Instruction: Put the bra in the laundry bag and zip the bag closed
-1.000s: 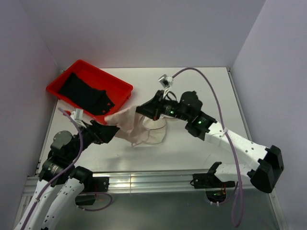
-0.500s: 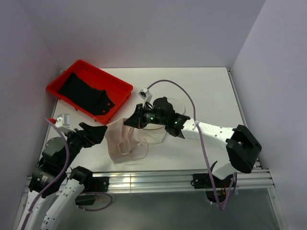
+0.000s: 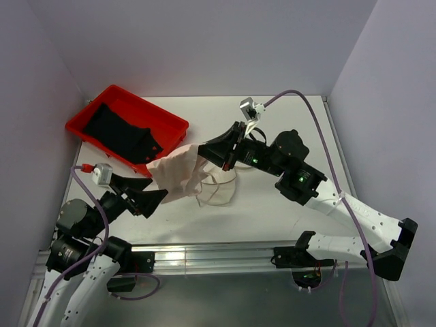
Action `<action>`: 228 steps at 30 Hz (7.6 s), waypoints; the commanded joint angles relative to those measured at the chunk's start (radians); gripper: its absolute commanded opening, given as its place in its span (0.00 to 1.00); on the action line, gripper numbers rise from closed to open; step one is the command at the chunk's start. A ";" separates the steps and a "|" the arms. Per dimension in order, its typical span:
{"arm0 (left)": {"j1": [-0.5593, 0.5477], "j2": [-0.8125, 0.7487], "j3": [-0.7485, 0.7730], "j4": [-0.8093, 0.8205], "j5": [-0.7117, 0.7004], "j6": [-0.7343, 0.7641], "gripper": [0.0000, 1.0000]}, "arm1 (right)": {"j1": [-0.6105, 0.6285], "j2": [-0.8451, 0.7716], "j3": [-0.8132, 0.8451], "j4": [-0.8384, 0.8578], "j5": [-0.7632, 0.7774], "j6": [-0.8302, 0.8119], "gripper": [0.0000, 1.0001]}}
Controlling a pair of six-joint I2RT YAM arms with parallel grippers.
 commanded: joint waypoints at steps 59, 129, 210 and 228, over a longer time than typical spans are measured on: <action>-0.028 0.515 -0.024 0.595 0.586 -0.057 0.00 | -0.098 -0.010 0.125 -0.624 -0.369 -0.959 0.97; -0.080 1.249 -0.019 0.770 -0.137 -0.247 0.51 | -0.397 0.138 -0.323 0.283 -0.200 -0.295 0.00; -0.157 0.865 -0.174 0.789 -0.089 -0.299 0.00 | -0.236 0.095 -0.502 -0.165 0.510 0.084 0.92; -0.152 0.803 -0.226 0.811 -0.103 -0.281 0.00 | -0.472 0.095 -0.802 0.111 0.495 0.489 0.90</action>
